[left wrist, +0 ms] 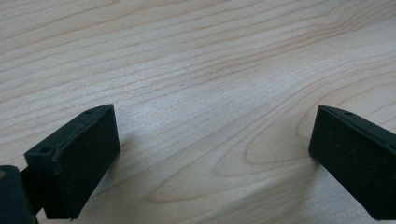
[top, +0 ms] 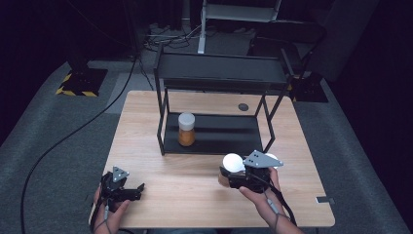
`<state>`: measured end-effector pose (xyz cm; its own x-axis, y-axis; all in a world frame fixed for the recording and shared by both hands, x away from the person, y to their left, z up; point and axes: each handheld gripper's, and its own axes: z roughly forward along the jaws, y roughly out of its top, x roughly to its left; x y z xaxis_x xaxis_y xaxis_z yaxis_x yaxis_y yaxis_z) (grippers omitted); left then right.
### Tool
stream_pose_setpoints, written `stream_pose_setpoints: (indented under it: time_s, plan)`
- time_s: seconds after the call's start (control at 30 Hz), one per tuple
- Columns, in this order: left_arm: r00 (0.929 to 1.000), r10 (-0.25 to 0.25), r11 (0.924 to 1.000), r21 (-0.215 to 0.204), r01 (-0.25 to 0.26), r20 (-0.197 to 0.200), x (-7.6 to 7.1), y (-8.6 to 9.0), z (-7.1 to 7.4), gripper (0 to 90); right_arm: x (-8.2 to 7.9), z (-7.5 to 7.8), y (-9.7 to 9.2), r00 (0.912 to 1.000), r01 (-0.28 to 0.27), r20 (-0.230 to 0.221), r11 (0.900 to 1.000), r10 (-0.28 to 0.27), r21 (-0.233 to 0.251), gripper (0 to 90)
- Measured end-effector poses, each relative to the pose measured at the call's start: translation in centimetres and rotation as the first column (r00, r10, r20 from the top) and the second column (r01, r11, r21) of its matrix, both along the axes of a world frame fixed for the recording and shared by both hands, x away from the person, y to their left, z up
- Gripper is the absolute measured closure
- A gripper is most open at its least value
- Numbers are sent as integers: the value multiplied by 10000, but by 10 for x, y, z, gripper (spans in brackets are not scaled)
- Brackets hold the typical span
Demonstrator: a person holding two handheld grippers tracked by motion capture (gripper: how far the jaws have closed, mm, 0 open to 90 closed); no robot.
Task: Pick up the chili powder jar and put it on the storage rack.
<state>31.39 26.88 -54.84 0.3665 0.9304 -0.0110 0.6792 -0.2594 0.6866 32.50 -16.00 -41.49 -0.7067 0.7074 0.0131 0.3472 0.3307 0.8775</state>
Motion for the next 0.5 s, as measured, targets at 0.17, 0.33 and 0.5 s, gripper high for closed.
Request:
stream_pose_setpoints:
  time_s: [0.17,0.33,0.5]
  plan:
    - [10000,3,10000,-12,-3,-1,0,0,0,14,9,6,1,10000,75,24,10000,-75,-39,305]
    - [10000,-2,10000,2,2,0,0,0,0,15,17,13,4,9999,115,87,9998,-113,-152,305]
    - [10000,3,10000,-1,-3,8,0,0,0,15,25,16,9,9999,115,123,9997,-113,-225,305]
